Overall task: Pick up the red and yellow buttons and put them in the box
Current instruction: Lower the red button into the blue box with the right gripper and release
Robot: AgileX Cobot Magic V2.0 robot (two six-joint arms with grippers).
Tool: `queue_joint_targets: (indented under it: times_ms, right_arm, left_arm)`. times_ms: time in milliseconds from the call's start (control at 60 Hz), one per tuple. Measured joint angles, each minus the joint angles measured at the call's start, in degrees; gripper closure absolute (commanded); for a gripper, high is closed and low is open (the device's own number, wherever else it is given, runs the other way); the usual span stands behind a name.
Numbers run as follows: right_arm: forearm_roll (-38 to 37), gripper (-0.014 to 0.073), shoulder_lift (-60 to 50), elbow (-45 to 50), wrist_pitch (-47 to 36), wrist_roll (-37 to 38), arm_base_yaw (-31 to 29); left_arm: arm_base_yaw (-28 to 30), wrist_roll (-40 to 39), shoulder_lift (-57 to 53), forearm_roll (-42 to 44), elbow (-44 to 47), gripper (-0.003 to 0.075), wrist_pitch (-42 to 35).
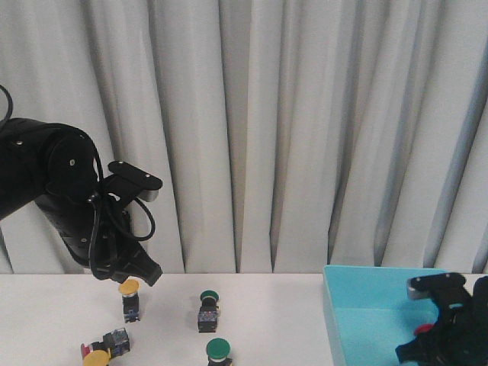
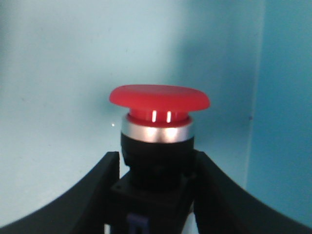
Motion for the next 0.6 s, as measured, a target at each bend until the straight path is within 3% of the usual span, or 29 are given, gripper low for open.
queue_joint_targets:
  times_ms: [133, 450, 600]
  right_arm:
    - [0.1, 0.0472, 2.9, -0.1, -0.3, -0.4, 0.0]
    - [0.9, 0.02, 6.0, -1.3, 0.7, -2.1, 0.0]
    - [2.7, 0.0112, 5.9, -4.9, 3.1, -3.1, 0.0]
  left_arm:
    - [0.0, 0.0, 0.0, 0.0, 0.2, 0.0725, -0.5]
    - [0.0, 0.0, 0.0, 0.0, 0.2, 0.0725, -0.6]
    - [0.0, -0.8, 0.0, 0.8, 0.2, 0.0722, -1.9]
